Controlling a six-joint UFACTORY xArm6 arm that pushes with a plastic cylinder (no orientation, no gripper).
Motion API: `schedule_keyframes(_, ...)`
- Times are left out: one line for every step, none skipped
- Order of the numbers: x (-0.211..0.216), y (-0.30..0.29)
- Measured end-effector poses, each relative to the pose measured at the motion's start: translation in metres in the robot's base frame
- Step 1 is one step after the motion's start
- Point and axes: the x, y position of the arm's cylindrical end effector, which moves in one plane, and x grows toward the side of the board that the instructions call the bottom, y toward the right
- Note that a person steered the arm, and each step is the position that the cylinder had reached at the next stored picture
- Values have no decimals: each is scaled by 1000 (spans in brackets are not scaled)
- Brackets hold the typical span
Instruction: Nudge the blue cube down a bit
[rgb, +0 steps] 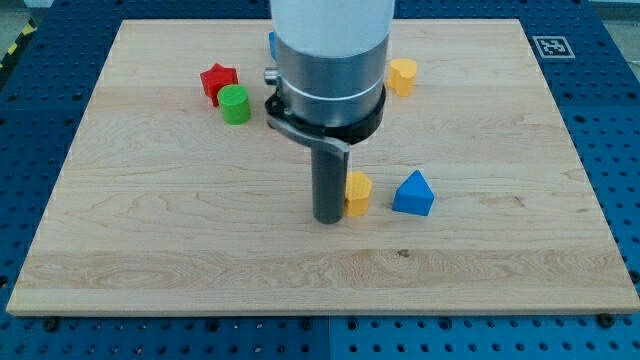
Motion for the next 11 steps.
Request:
schedule_keyframes(-21,18)
schedule_keyframes(-23,48)
schedule_keyframes(-47,59)
schedule_keyframes(-102,38)
schedule_keyframes(-158,32)
schedule_keyframes(-221,32)
schedule_keyframes(-283,32)
schedule_keyframes(-327,2)
schedule_keyframes(-329,-51)
schedule_keyframes(-330,-121)
schedule_keyframes(-329,-134)
